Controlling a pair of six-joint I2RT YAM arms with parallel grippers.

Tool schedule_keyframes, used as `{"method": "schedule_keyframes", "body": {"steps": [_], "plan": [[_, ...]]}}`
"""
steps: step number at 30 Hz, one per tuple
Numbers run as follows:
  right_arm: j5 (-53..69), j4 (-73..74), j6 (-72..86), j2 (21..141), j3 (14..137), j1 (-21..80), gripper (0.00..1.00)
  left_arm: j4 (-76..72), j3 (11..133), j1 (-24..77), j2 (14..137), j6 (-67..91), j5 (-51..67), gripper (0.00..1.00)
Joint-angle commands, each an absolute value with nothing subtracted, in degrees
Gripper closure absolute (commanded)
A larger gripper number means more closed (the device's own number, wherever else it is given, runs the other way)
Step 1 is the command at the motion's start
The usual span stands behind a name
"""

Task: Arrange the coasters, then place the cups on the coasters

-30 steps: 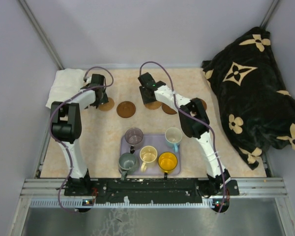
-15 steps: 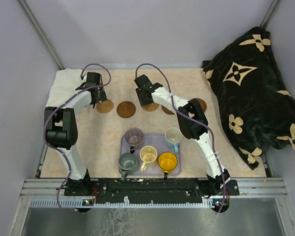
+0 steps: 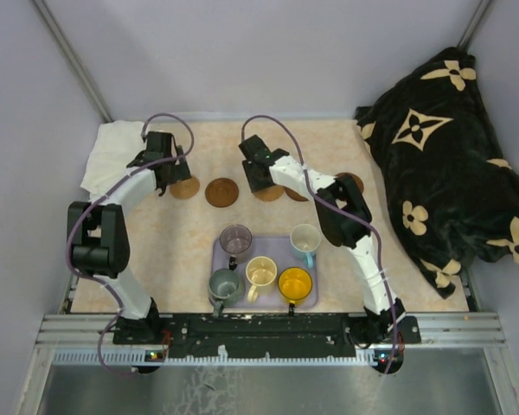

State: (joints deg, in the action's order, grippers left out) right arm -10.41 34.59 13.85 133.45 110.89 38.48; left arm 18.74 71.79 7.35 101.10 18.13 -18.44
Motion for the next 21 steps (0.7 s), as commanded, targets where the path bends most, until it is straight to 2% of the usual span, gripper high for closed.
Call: {"method": "schedule_keyframes", "body": {"steps": [1,11,16,21], "plan": [[-10.0,32.2,13.8,128.4,110.0,39.5,0.62,15.9,68.2,9.4,97.4,17.8,-14.9,0.01],[-9.0,32.5,12.6,129.6,114.1,39.7,0.59,14.9,64.8,17.5,93.8,16.0,-15.5,0.01],[-9.1,32.1,12.5,128.6,114.1,40.0,0.49,15.4,63.7,18.8,95.0,16.6,-16.9,0.01],[-11.0,31.2,11.6,125.6,112.7,40.5,0.34,15.8,64.0,19.3,96.5,17.1,-15.9,0.01]]}}
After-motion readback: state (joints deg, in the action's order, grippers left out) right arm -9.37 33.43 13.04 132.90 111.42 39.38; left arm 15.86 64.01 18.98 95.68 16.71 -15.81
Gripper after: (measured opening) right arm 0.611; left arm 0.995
